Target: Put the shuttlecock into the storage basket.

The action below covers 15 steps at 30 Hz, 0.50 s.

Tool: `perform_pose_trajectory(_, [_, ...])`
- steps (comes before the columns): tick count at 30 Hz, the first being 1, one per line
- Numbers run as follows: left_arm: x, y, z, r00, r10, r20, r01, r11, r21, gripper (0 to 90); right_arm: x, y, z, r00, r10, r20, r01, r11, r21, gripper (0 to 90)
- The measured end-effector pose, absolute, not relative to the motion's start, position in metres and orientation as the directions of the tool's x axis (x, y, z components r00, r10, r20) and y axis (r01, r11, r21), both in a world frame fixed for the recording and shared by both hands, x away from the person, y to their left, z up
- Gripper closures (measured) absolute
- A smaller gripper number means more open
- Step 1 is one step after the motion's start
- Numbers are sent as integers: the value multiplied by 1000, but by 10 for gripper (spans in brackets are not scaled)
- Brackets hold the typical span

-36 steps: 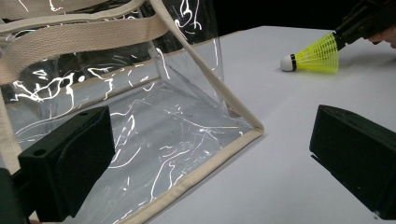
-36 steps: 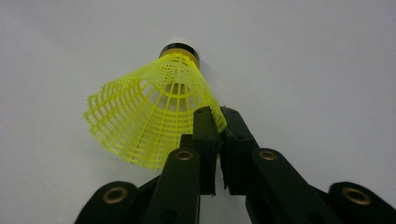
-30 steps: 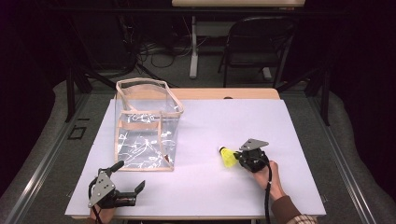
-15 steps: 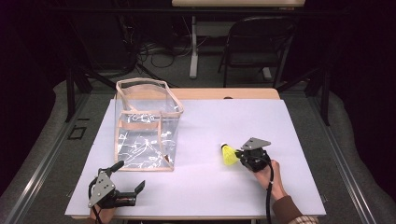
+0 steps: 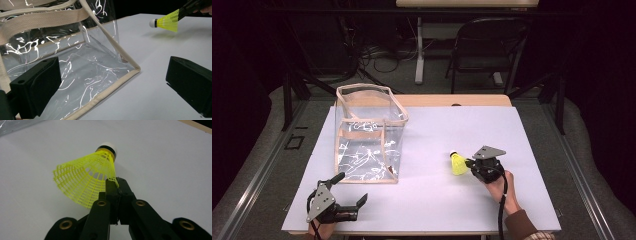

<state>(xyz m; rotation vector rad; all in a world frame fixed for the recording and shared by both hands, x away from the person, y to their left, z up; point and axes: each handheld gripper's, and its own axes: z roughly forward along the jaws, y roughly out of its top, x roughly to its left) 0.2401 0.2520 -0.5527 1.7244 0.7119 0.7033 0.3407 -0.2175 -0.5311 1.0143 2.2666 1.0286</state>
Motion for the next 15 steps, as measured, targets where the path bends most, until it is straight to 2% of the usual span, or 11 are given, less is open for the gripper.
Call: perform_pose_trajectory(15, [241,252,-553,643,759,102,118,-229,966,0,339,-219,-527,-618,782,-79,447,433,783,893])
